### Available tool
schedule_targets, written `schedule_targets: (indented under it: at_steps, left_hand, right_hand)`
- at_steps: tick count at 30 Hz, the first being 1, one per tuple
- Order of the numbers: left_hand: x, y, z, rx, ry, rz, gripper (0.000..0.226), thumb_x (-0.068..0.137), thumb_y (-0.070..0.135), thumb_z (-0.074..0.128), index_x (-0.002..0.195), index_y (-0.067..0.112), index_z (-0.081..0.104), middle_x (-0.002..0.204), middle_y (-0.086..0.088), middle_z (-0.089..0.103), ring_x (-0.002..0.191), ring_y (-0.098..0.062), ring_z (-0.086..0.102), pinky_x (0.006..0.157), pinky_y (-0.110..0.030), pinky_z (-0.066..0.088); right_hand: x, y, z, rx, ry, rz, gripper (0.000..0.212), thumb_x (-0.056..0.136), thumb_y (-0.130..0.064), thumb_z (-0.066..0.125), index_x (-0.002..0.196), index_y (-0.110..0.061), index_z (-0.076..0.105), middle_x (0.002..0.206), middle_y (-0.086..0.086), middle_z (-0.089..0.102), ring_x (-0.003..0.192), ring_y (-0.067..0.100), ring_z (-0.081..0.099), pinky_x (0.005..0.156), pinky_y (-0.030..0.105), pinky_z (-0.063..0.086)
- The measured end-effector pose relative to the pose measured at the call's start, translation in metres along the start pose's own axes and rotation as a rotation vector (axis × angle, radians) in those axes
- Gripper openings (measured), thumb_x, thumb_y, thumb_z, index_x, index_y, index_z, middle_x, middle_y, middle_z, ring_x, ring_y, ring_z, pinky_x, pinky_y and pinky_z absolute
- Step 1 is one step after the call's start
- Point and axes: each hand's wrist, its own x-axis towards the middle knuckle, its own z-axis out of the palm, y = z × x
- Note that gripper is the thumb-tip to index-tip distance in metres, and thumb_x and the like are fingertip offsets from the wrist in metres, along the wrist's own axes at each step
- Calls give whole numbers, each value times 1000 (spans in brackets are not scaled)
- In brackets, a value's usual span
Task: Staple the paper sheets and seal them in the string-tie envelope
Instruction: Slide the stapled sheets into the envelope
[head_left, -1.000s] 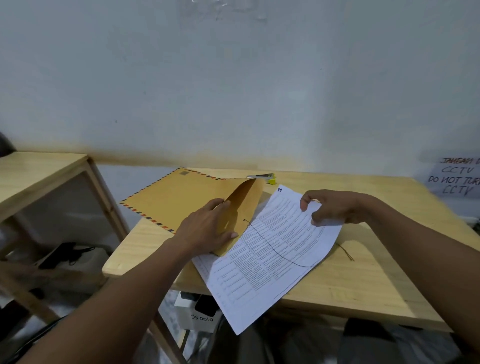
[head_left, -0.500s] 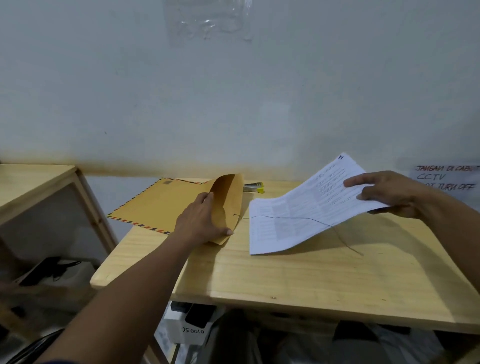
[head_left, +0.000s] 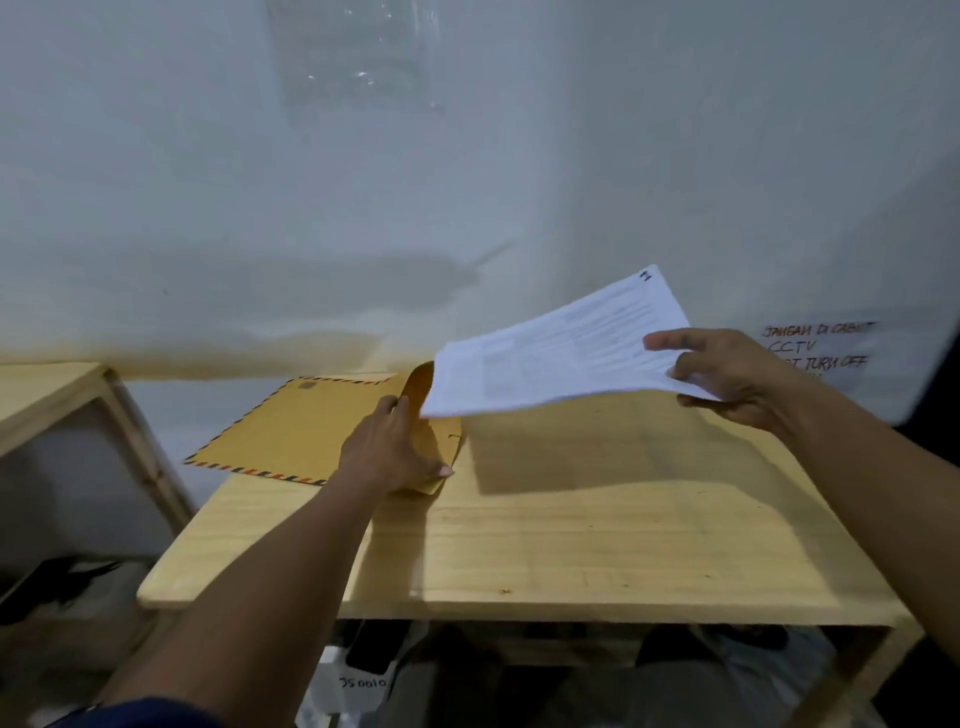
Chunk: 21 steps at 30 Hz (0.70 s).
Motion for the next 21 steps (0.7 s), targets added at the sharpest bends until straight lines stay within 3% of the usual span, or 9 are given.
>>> schedule_targets:
  at_steps: [4,9,14,21]
  left_hand:
    - [-4,-1,-3,42,8,-4,118,62,64,84,154,14,30,159,-2,31,131,-31,53,95,-45,53]
    - [-5,-10,-5,34,3,-29,129,56,70,86,156,15,25,162,0,27,136,-30,48,97,-44,51]
    - [-7,-11,-3,28,12,-13,129,57,70,84,156,16,24,163,-1,25,137,-30,47,95,-43,51]
    - [-8,-9,-3,16,4,-34,126,59,66,85,157,17,22,163,1,24,137,-29,46,96,-45,53]
  right_hand:
    - [2,5,5,-205,-112,73,42,92,10,50,115,-16,73,124,8,54,93,23,59,64,34,60]
    - [8,-4,-25,-470,-167,87,42,87,8,53,103,-20,78,106,8,62,76,21,56,54,29,53]
    - [17,-15,-35,-341,-75,26,40,89,7,53,105,-20,77,118,7,61,82,21,58,56,29,56]
    - [18,-18,-12,-202,-97,-13,39,90,10,50,110,-13,74,113,11,62,73,21,58,49,27,53]
